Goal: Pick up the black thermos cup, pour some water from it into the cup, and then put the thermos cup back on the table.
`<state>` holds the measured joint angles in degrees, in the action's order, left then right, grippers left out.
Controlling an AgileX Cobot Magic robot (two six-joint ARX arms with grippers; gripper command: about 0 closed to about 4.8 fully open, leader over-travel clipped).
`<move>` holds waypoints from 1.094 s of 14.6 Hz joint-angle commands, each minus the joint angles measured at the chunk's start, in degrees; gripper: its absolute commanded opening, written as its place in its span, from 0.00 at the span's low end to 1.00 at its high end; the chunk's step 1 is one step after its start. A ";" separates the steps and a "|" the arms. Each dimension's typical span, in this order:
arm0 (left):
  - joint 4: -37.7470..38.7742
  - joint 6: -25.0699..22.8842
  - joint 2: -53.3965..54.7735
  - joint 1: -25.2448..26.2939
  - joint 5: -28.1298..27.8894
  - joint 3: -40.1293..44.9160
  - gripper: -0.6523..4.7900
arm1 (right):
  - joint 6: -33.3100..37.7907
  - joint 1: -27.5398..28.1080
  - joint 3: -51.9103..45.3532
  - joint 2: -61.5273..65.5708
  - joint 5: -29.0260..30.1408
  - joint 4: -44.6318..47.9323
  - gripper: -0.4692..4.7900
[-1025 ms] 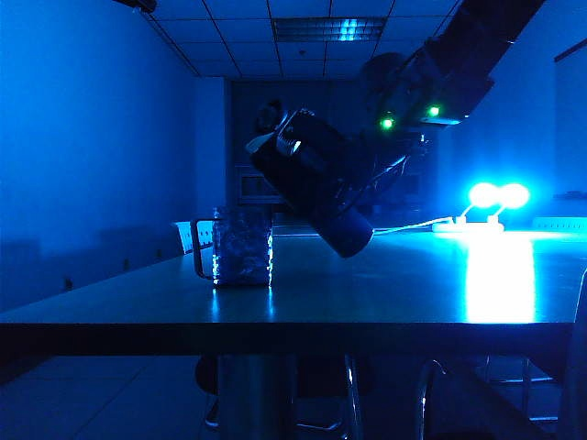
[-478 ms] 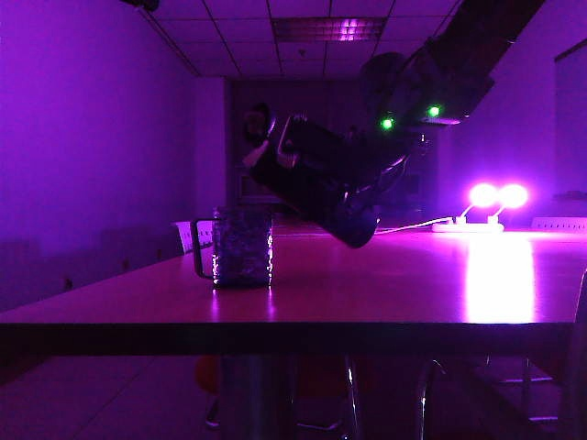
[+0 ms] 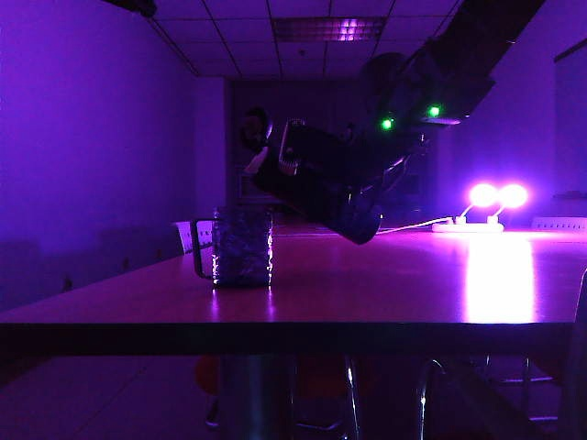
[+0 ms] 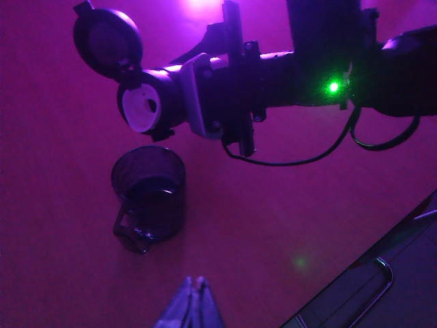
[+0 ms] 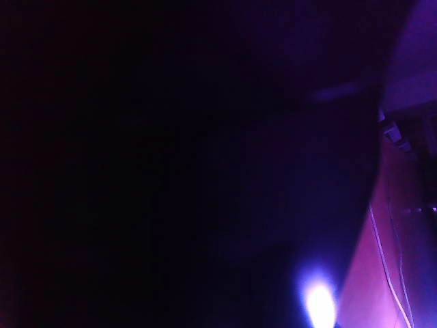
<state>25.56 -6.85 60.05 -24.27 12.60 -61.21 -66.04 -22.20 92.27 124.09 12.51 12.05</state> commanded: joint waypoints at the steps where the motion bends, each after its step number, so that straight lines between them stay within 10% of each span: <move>1: -0.48 -0.24 -0.17 -0.07 0.07 -0.22 0.11 | 0.11 -0.13 0.74 -1.11 0.72 4.44 0.40; 16: -0.79 -0.24 -0.17 -0.07 0.13 -0.22 0.11 | -16.76 -0.31 0.76 -1.11 -0.39 4.90 0.40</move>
<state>25.52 -6.85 60.05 -24.29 12.60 -61.21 -80.53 -22.39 92.27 124.09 12.56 12.10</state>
